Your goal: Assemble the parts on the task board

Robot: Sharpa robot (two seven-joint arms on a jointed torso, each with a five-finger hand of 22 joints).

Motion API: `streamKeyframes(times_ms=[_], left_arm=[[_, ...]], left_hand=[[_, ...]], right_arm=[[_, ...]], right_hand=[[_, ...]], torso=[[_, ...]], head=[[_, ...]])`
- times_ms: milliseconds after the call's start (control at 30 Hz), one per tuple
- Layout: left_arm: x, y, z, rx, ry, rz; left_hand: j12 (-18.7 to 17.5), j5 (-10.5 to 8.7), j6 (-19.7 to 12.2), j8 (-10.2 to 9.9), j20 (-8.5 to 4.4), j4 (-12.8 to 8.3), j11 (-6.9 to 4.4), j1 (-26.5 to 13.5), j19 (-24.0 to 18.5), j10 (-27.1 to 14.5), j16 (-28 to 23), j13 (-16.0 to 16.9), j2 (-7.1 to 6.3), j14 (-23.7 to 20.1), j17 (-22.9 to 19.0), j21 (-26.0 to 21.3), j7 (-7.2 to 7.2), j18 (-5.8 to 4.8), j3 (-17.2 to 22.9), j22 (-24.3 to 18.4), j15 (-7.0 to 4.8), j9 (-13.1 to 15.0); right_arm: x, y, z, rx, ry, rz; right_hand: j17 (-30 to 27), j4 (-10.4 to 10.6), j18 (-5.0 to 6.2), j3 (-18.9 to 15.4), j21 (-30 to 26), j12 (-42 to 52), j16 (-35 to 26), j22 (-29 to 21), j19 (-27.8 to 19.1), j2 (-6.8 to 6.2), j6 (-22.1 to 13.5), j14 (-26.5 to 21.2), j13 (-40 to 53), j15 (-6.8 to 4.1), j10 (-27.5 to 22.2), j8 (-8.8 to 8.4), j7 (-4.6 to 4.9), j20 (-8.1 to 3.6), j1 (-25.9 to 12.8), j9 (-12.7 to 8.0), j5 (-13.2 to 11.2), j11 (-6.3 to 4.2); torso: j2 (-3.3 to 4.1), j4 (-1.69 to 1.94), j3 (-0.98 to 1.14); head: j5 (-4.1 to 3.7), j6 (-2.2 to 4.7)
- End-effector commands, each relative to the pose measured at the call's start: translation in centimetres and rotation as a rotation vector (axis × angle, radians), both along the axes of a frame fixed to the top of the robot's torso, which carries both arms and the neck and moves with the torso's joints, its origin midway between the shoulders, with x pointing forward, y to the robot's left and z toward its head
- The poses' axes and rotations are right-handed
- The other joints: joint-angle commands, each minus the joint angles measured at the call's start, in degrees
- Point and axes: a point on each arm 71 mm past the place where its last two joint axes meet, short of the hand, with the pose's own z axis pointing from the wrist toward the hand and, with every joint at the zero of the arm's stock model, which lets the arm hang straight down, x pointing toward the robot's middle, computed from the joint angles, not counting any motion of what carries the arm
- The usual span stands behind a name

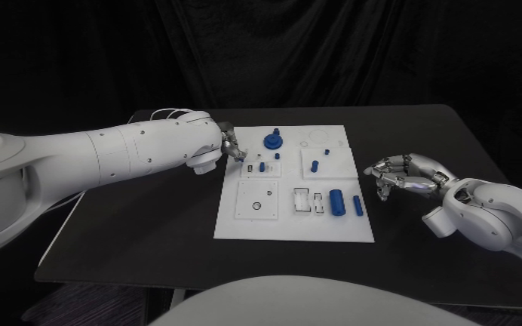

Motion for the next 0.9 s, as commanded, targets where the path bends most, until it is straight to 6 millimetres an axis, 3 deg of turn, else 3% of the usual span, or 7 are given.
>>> streamKeyframes(times_ms=[33,100,133,167,300,900], left_arm=[[0.0,-0.6,0.2,-0.022,-0.021,0.012],[-0.1,-0.8,0.2,-0.024,-0.02,0.007],[-0.1,-0.9,0.2,-0.025,-0.018,0.004],[-0.1,-1.0,0.2,-0.026,-0.017,0.001],[-0.2,-1.3,0.0,-0.028,-0.009,-0.011],[-0.5,-2.1,-0.8,-0.039,0.005,-0.035]], left_hand=[[0.0,0.33,1.6,0.2,-0.26,-0.1,-0.43,-0.6,0.0,5.9,0.2,15.0,-0.07,6.0,15.1,0.0,-1.35,0.09,0.5,9.7,-0.44,0.1],[0.0,0.37,1.5,0.2,-0.28,0.0,-0.43,-0.8,-0.1,5.9,0.2,15.0,-0.08,6.0,15.1,-0.1,-1.33,0.11,0.6,9.7,-0.45,0.1],[0.0,-0.04,1.6,0.2,-0.31,0.0,-0.43,-1.3,-0.1,5.9,0.2,15.0,-0.13,6.0,15.1,-0.2,-1.34,0.11,0.7,9.7,-0.46,0.2],[0.0,-1.88,1.6,0.2,-0.34,-0.1,-0.46,-2.0,-0.1,5.9,0.2,15.0,-0.08,6.0,15.1,-0.3,-1.39,0.12,0.8,9.7,-0.48,0.2],[0.0,-2.89,1.6,0.1,-0.37,-0.1,-0.47,-2.6,-0.1,5.9,0.2,15.0,0.0,6.0,15.1,-0.4,-1.39,0.13,0.9,9.7,-0.5,0.3],[0.0,-3.08,1.6,0.1,-0.38,-0.1,-0.47,-2.7,-0.2,5.9,0.2,15.0,0.15,6.0,15.1,-0.6,-1.4,0.18,1.0,9.6,-0.5,0.3]], right_arm=[[-0.1,0.1,-0.1,-0.003,0.014,0.007],[-0.1,0.1,-0.1,-0.003,0.013,0.006],[-0.1,0.1,-0.1,-0.002,0.013,0.006],[-0.1,0.1,-0.1,-0.002,0.012,0.006],[-0.1,0.1,-0.1,0.002,0.004,0.006],[-0.2,-0.1,0.3,0.019,-0.034,-0.001]], right_hand=[[-0.1,-0.2,1.02,0.3,0.3,0.3,0.2,0.1,-0.2,0.07,0.0,-0.3,-0.1,-0.24,-0.2,0.24,0.0,-0.17,0.6,0.0,0.1,0.03],[-0.1,-0.2,1.02,0.3,0.3,0.3,0.2,0.1,-0.2,0.07,0.0,-0.3,-0.1,-0.24,-0.2,0.24,0.0,-0.17,0.6,0.0,0.1,0.03],[-0.1,-0.2,1.02,0.3,0.3,0.3,0.2,0.1,-0.2,0.07,0.0,-0.3,-0.1,-0.24,-0.2,0.24,0.0,-0.17,0.6,0.0,0.1,0.03],[-0.1,-0.2,1.02,0.3,0.3,0.3,0.2,0.1,-0.2,0.07,0.0,-0.3,-0.1,-0.24,-0.2,0.24,0.0,-0.17,0.6,0.0,0.1,0.03],[-0.1,-0.2,1.01,0.2,0.3,0.3,0.2,0.1,-0.3,-0.22,0.0,-0.3,-0.1,-0.23,-0.3,0.28,0.03,-0.16,0.5,0.0,0.0,0.05],[-0.1,-0.1,1.0,0.0,0.3,0.4,0.3,0.1,-0.2,-0.42,0.1,-0.2,-0.1,-0.21,-0.2,0.36,0.05,-0.15,0.3,0.0,0.0,0.07]], torso=[[-0.01,-0.04,0.03],[0.02,-0.04,0.04],[0.02,-0.03,0.04],[0.03,-0.04,0.02],[0.05,-0.05,0.04],[0.08,0.01,0.01]], head=[[-0.1,0.0],[-0.07,0.0],[-0.04,0.0],[-0.01,0.0],[0.13,0.0],[0.02,0.0]])
